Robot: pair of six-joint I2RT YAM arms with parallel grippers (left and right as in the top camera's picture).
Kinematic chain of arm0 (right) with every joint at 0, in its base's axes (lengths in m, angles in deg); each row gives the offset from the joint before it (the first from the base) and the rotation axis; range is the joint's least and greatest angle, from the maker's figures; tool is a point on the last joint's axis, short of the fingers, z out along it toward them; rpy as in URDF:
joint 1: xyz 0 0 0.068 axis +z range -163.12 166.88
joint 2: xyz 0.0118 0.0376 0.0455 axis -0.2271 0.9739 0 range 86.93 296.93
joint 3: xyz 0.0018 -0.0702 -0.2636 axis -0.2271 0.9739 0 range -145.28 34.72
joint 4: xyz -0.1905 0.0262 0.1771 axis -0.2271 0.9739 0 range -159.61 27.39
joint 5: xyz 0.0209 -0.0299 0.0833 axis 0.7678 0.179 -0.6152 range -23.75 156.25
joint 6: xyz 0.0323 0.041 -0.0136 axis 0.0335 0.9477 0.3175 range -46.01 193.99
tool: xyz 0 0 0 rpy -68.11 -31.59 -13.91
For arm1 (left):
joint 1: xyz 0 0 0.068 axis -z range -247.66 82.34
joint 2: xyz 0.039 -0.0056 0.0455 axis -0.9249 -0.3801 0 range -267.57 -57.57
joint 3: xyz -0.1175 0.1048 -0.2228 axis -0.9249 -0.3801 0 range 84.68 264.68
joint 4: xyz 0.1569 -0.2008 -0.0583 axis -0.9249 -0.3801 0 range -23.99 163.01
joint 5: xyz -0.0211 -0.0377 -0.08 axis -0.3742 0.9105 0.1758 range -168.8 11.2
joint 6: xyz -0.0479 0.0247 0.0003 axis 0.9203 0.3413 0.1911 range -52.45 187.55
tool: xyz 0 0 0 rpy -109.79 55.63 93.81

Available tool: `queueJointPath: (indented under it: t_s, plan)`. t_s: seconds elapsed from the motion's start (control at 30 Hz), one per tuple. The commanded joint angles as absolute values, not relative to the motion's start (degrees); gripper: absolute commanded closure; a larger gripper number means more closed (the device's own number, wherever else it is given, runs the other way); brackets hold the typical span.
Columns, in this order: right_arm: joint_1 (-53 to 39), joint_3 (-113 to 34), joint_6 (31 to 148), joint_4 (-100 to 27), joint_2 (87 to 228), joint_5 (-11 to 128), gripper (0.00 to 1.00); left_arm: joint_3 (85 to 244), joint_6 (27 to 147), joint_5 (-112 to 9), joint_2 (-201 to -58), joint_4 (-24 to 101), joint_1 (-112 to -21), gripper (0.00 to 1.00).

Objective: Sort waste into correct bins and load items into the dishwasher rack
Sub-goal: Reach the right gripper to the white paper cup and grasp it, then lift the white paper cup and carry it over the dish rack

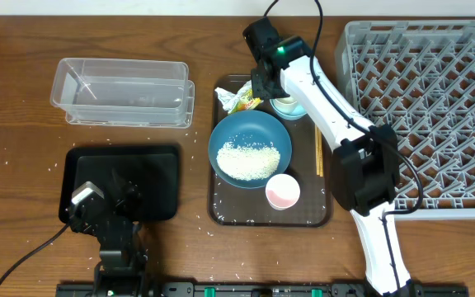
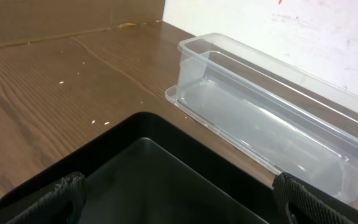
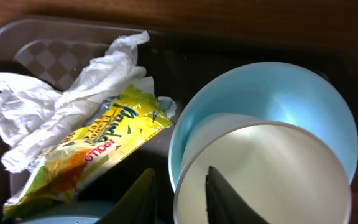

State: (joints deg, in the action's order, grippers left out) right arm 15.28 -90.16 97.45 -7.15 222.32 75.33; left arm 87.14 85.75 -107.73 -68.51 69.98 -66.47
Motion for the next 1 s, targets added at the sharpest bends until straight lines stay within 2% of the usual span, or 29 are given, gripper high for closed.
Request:
queueJointPath:
  t_s: [0.0,0.1,0.67,0.8,0.97]
  plan:
    - [15.3,-91.8,97.5,-6.8,222.3,76.3,0.80,86.0,85.6,-108.7,-68.5,68.3,-66.7,0.02]
    - [15.4,-91.8,97.5,-6.8,222.3,76.3,0.85,86.0,85.6,-108.7,-68.5,68.3,-66.7,0.02]
    - [15.5,-91.6,97.6,-4.2,222.3,76.3,0.89,86.0,85.6,-108.6,-68.5,68.3,-66.7,0.02]
    - [15.5,-91.6,97.6,-3.9,222.3,76.2,0.99,86.0,85.6,-108.7,-68.5,68.3,-66.7,0.02]
    - [15.6,-92.3,97.5,-3.8,222.1,75.7,0.99,86.0,85.6,-108.6,-68.5,68.3,-66.7,0.02]
